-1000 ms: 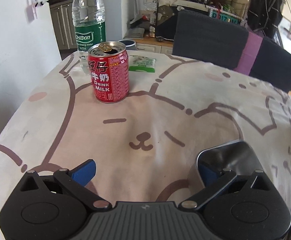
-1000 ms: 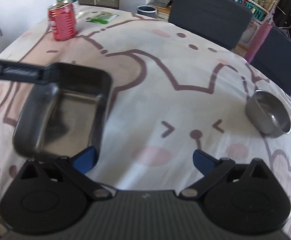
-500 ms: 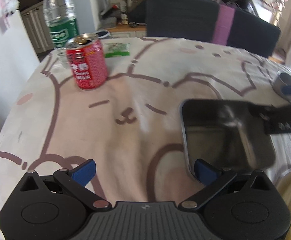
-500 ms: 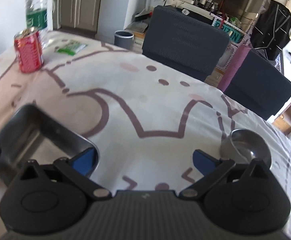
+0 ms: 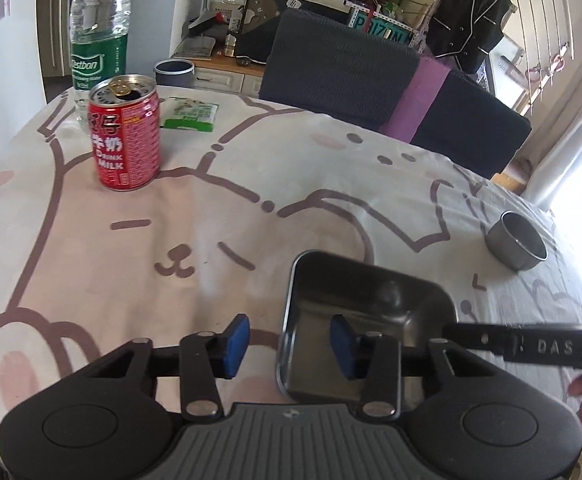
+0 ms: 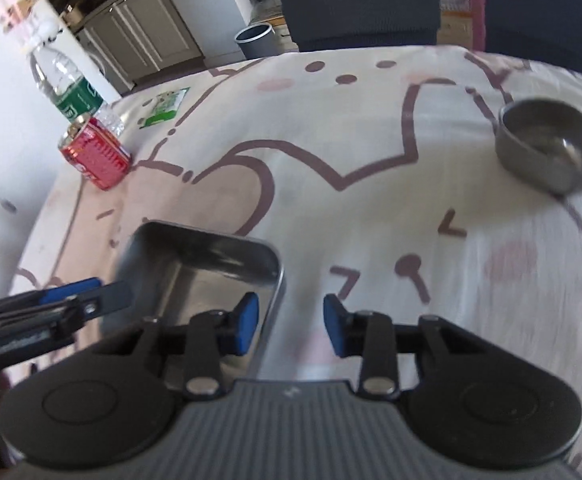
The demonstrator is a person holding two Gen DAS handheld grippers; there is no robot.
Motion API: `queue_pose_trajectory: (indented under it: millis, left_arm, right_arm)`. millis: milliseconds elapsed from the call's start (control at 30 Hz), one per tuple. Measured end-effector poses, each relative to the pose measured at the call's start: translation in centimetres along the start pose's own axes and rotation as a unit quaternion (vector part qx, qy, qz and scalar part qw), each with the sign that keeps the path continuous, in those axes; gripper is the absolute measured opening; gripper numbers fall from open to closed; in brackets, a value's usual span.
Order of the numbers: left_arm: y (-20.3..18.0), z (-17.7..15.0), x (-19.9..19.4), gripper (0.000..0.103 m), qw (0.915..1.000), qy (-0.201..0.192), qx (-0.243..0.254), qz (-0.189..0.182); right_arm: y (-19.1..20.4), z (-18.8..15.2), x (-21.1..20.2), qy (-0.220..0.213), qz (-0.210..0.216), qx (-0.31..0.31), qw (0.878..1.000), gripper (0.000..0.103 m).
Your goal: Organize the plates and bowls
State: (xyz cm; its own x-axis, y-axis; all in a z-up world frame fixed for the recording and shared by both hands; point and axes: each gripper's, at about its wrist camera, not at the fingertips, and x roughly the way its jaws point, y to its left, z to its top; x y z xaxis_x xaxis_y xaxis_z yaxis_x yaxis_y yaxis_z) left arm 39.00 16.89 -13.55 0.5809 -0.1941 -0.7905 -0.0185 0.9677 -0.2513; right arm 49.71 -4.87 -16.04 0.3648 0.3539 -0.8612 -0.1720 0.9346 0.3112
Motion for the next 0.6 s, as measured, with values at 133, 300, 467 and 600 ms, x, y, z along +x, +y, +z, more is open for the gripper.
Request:
queue_pose_trajectory:
  millis: [133,300,467,600]
  left_arm:
    - [-0.3,0.1,0.3,0.029,1.0,0.002,-0.003,-0.008]
    - [-0.2,0.0,0.4,0.022,0.9999,0.009,-0.003,-0.002]
    - [0.1,-0.4,1.1,0.009,0.9993,0.035,0.004,0.013]
    - [0.5,-0.3,0.8,0.008,0.9997,0.023,-0.005,0.009]
  right_arm:
    - [-0.1,-0.6,-0.7,0.007,0.015,0.016,1.0,0.043]
    - [-0.2,-0.7,-0.5,0.012,0.038,0.035,0.999,0.022]
    - [-0.4,-0.6,-0.3,0.004,0.042,0.038,0.998,0.011]
    - [-0.1,-0.4,-0.4,-0.002,0.041,0.022,0.999,0.009]
